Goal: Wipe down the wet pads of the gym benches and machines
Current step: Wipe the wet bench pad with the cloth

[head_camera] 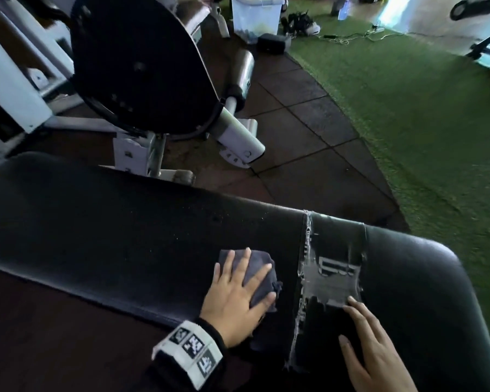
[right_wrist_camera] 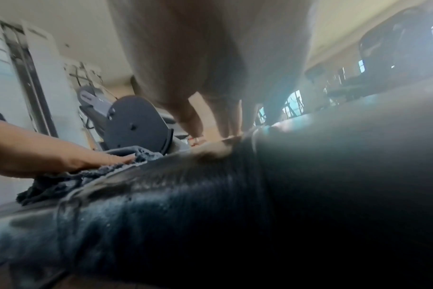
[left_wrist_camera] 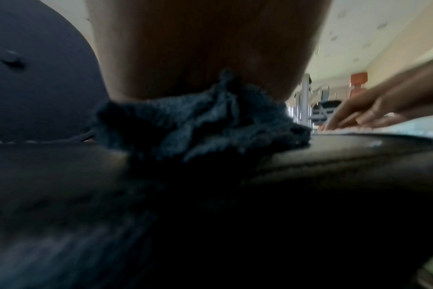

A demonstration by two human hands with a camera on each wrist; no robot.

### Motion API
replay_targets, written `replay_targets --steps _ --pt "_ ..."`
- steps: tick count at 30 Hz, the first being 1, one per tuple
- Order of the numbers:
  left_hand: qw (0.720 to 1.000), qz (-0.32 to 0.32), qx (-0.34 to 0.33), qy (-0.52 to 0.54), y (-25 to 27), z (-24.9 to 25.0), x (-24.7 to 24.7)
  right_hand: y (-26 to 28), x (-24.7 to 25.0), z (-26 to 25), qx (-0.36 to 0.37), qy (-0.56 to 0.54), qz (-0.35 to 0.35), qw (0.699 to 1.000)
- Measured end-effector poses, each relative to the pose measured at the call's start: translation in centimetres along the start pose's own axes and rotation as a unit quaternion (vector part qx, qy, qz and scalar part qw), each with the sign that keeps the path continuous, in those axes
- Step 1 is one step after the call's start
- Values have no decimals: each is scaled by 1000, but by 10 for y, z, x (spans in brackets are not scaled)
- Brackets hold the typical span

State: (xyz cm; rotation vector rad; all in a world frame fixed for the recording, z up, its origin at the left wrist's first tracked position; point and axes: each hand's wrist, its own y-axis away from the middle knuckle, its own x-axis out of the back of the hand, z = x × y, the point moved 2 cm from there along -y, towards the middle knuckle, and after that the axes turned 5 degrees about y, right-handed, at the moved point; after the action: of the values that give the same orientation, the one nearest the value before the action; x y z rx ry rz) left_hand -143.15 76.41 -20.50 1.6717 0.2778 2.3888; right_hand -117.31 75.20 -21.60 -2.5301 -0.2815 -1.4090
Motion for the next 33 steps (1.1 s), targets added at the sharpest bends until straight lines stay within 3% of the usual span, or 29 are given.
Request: replay_targets --steps 2,5,7,13,16,20,23,27,29,33 --pt "999 0 16 -35 1 -1 0 -15 6 -8 -60 56 -6 997" --pt "999 19 39 -16 6 -4 0 -34 12 -22 -180 104 -144 967" --pt "998 32 58 -2 12 -4 4 -37 19 -29 -210 90 -178 957" --pt "983 54 154 81 12 -29 13 -43 23 -33 -221 119 -260 932" --pt "963 90 218 134 6 -47 25 -44 19 -30 -224 120 -292 922" --pt "949 85 267 144 -17 -84 47 -49 14 -27 -234 146 -278 920" --pt "947 53 288 134 -49 -107 68 -50 7 -25 -248 84 -247 933" --pt "957 23 270 105 -97 -108 84 -51 4 -23 -243 73 -200 946" --pt "965 3 246 93 -120 -98 83 -51 1 -20 -242 85 -215 942" --pt "992 -23 123 34 -143 -57 71 -47 -3 -14 -240 100 -198 945"
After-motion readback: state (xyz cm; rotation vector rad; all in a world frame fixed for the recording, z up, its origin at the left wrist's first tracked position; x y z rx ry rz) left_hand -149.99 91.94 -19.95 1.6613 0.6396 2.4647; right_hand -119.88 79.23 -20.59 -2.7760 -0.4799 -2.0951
